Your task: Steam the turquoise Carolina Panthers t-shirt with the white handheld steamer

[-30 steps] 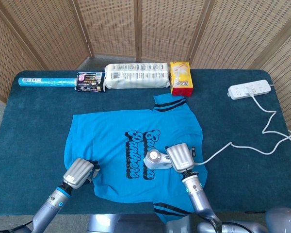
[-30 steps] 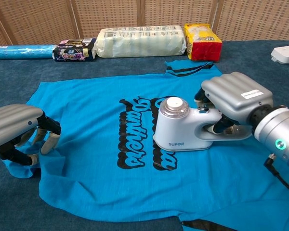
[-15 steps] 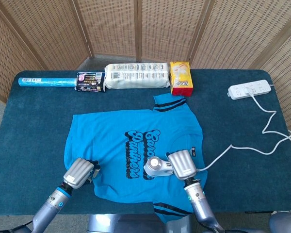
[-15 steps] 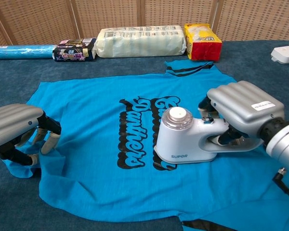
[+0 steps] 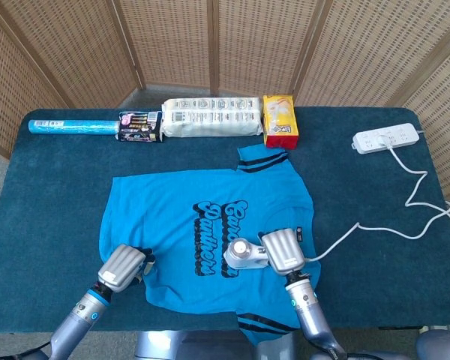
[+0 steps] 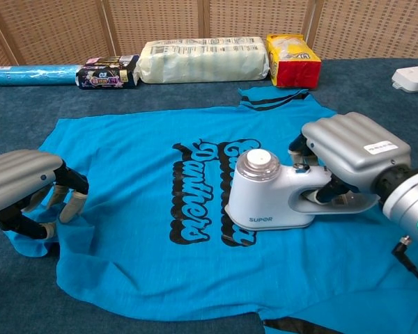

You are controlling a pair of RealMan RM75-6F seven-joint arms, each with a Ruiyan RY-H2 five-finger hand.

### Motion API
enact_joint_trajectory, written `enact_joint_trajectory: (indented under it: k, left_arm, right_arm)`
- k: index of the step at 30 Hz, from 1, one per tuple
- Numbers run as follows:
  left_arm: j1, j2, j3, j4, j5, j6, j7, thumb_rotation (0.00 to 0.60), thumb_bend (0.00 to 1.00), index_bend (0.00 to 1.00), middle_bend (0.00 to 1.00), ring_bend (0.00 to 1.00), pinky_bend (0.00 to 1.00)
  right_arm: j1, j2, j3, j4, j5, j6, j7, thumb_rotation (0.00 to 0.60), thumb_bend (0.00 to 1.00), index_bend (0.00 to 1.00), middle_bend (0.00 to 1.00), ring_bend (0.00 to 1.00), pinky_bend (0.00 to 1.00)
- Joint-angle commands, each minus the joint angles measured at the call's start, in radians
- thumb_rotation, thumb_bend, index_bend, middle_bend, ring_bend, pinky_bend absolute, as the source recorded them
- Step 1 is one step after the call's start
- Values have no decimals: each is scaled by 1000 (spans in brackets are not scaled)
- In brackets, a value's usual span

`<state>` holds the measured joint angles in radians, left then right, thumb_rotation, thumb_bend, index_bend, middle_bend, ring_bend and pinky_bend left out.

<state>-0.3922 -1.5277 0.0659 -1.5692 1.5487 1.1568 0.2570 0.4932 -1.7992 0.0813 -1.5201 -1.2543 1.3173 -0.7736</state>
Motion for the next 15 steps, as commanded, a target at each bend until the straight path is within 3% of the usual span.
enact_joint_trajectory:
  k: [1,15]
  left_arm:
    - [0,-1,0,0,0,-1,0,600,413,719,693,645,718]
    - [-5,-11,-5,3,-9,-10,8,600,414,719,693,646,718]
  right_arm:
    - [1,-4,10,13,5,-6,5,600,359,721,769,835,740]
    - [27,-38,66,110,37,-50,12,600,360,722,769,835,739]
